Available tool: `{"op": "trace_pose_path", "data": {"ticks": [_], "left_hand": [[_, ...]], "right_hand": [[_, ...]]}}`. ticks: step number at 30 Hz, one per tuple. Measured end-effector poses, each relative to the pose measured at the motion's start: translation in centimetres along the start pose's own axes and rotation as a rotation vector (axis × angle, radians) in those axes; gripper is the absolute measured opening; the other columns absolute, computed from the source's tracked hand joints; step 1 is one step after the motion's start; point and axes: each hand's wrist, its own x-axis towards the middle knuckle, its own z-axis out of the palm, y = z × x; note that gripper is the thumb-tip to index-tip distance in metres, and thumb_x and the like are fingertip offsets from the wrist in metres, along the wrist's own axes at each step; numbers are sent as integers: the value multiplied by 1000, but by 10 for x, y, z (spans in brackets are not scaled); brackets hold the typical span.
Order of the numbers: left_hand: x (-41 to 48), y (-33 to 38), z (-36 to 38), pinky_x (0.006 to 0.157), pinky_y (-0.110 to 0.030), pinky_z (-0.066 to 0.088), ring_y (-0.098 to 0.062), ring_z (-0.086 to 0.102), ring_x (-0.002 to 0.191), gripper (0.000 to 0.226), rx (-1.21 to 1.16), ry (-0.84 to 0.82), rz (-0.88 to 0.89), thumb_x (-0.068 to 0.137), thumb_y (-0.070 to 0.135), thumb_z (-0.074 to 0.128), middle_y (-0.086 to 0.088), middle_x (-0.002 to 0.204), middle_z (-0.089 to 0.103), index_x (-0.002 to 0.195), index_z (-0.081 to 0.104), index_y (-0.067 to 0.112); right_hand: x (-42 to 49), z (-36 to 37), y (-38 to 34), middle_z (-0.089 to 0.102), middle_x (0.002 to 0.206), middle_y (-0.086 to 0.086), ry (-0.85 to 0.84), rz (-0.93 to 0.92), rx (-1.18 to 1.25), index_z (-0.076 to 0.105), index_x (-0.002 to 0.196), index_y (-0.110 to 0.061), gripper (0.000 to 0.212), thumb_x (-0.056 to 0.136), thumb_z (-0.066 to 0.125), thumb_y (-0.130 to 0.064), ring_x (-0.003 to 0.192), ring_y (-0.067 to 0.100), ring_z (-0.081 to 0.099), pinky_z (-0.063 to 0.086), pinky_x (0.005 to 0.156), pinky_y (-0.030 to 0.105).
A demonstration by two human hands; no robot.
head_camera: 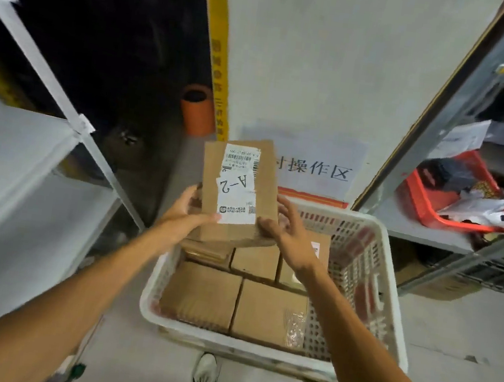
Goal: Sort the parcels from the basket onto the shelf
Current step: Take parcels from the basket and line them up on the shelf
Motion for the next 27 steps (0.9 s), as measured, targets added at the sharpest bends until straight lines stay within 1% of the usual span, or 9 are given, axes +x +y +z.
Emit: {"op": "trace_pose_path", "data": {"ticks": [3,5,7,11,15,17,20,23,27], "left_hand": [[-31,11,-30,69,-34,56,-17,70,94,47,-260,76,-4,76,20,73,-6,118,68,120,56,26],[-53,15,-45,64,-31,56,-14,70,91,50,-374,129,41,71,25,74,-3,114,70,118,57,29],[-73,17,-60,64,-31,57,-14,70,93,55,-476,221,113,72,23,75,2,110,71,121,52,35],[-121,35,-102,79,-48,56,-19,65,107,69,-584,363,201,73,24,73,7,122,65,131,41,43],[-180,52,-149,60,-36,56,-20,66,93,77,-523,556,234,65,32,77,1,113,68,129,36,45],[-203,57,-166,61,-36,56,-22,66,91,91,-533,639,276,61,32,80,-1,114,65,135,27,43],[-229,63,-179,68,-46,58,-30,65,102,106,-602,703,368,59,32,85,-1,119,63,140,18,48],[-250,66,-189,81,-54,55,-34,63,108,107,-707,748,475,62,32,85,-4,126,61,141,15,47],[-283,66,-209,88,-52,52,-27,63,111,101,-703,797,530,59,33,86,1,121,66,136,21,44]], "right_hand": [[4,23,-26,53,128,-4,-118,-103,43,44,134,-21,48,91,65,-17,115,19,56,56,85,28],[7,38,-41,55,129,2,-197,-148,72,45,130,-19,43,91,64,-18,117,25,56,55,89,44],[10,59,-55,57,127,5,-259,-182,93,48,126,-19,41,90,66,-21,117,26,56,53,91,50],[9,115,-95,45,136,7,-375,-262,81,51,134,-30,53,85,69,-41,118,16,56,51,98,35],[1,175,-137,41,139,9,-494,-362,117,47,141,-28,59,87,65,-43,121,13,54,50,98,28],[-11,202,-158,37,137,1,-499,-277,146,36,144,-33,72,81,65,-54,117,9,49,51,89,23],[-37,241,-181,53,129,0,-673,-156,221,24,143,-37,79,79,66,-56,109,19,60,54,88,35],[-68,279,-202,64,118,-7,-844,-155,288,3,144,-54,102,71,73,-59,105,22,66,51,94,49],[-101,314,-222,66,110,-12,-920,-214,355,3,145,-55,116,59,82,-53,101,16,68,56,85,45]]}}
